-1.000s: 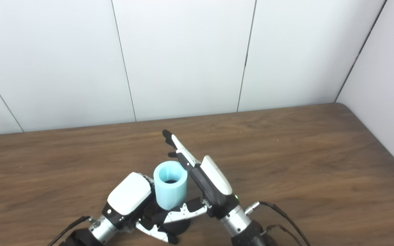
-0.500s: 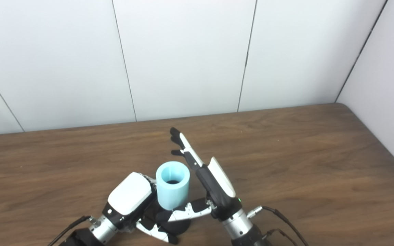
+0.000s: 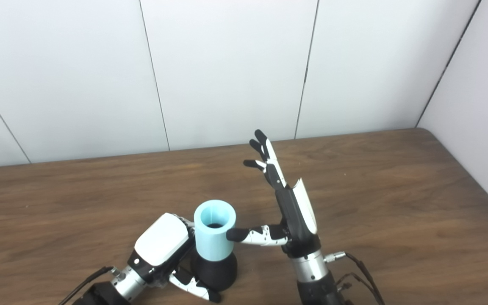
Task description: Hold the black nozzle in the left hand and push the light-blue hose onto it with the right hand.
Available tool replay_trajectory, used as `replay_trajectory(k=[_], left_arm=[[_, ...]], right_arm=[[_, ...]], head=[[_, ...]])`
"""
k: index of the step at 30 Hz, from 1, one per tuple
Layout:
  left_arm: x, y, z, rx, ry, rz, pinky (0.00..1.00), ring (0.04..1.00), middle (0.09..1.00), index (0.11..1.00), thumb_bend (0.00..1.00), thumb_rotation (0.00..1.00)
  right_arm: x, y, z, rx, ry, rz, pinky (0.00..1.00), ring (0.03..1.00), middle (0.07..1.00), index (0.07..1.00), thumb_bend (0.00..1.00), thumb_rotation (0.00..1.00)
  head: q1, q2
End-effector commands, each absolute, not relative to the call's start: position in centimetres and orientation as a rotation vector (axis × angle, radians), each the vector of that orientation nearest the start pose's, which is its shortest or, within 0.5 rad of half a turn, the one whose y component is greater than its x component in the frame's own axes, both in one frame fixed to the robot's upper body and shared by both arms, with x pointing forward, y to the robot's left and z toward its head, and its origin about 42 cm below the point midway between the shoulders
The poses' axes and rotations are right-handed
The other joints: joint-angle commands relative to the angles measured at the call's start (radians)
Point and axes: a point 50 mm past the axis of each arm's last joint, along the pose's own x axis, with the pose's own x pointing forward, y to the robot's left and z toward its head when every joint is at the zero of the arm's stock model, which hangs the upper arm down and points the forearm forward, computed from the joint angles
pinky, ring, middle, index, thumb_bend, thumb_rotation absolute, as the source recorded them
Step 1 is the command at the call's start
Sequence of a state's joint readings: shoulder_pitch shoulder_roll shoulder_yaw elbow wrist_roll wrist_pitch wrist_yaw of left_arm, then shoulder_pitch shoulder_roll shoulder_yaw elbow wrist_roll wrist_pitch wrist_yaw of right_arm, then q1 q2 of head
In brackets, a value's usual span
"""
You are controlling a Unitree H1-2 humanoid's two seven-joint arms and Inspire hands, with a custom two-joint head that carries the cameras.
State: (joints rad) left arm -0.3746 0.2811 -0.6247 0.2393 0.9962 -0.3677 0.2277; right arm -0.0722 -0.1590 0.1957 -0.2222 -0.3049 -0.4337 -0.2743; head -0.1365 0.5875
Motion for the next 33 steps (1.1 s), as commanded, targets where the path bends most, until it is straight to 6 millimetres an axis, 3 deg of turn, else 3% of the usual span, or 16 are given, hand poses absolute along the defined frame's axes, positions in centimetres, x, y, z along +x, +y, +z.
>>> replay_trajectory(k=[1, 6, 10, 11, 16, 20, 25, 33], left_arm=[[32.9, 13.0, 9.0, 1.276, -0.687, -0.714, 0.12, 0.169, 0.471, 0.480, 0.53, 0.00], [32.8, 12.8, 9.2, 1.267, -0.690, -0.706, 0.11, 0.157, 0.471, 0.480, 0.53, 0.00], [32.9, 12.6, 9.1, 1.263, -0.695, -0.701, 0.11, 0.166, 0.471, 0.480, 0.53, 0.00], [32.9, 12.6, 9.1, 1.262, -0.694, -0.702, 0.11, 0.166, 0.471, 0.480, 0.53, 0.00], [32.9, 12.5, 9.1, 1.265, -0.704, -0.704, 0.12, 0.173, 0.471, 0.480, 0.53, 0.00], [32.9, 12.5, 8.9, 1.264, -0.702, -0.701, 0.12, 0.172, 0.471, 0.480, 0.53, 0.00], [33.0, 12.6, 8.8, 1.268, -0.703, -0.702, 0.12, 0.172, 0.471, 0.480, 0.53, 0.00], [33.0, 12.8, 8.7, 1.262, -0.698, -0.698, 0.12, 0.173, 0.471, 0.480, 0.53, 0.00]], right_arm=[[28.0, -20.0, 22.6, -0.286, -0.906, 0.018, 0.78, 0.951, 1.000, 1.000, 0.99, 0.73], [26.9, -22.1, 25.2, -0.447, -0.994, 0.103, 0.93, 0.974, 0.966, 0.934, 0.94, 0.74], [25.7, -23.4, 27.0, -0.701, -0.994, 0.159, 0.98, 0.982, 0.942, 0.928, 0.96, 0.86], [25.3, -23.5, 27.5, -0.773, -0.985, 0.179, 0.99, 0.995, 0.955, 0.941, 0.98, 0.89], [23.2, -22.7, 28.8, -0.957, -0.920, 0.286, 1.00, 1.000, 0.995, 0.946, 1.00, 0.88], [22.7, -21.9, 28.9, -1.035, -0.875, 0.318, 1.00, 1.000, 1.000, 0.947, 1.00, 0.84], [23.0, -21.5, 28.4, -1.143, -0.774, 0.361, 1.00, 1.000, 1.000, 0.990, 1.00, 0.88], [23.6, -21.3, 27.3, -1.162, -0.722, 0.400, 1.00, 1.000, 1.000, 1.000, 1.00, 0.88]], head=[[-0.001, 0.004], [0.001, 0.011], [-0.001, 0.012], [-0.001, 0.012], [-0.003, 0.013], [-0.003, 0.013], [0.003, 0.008], [0.001, 0.009]])
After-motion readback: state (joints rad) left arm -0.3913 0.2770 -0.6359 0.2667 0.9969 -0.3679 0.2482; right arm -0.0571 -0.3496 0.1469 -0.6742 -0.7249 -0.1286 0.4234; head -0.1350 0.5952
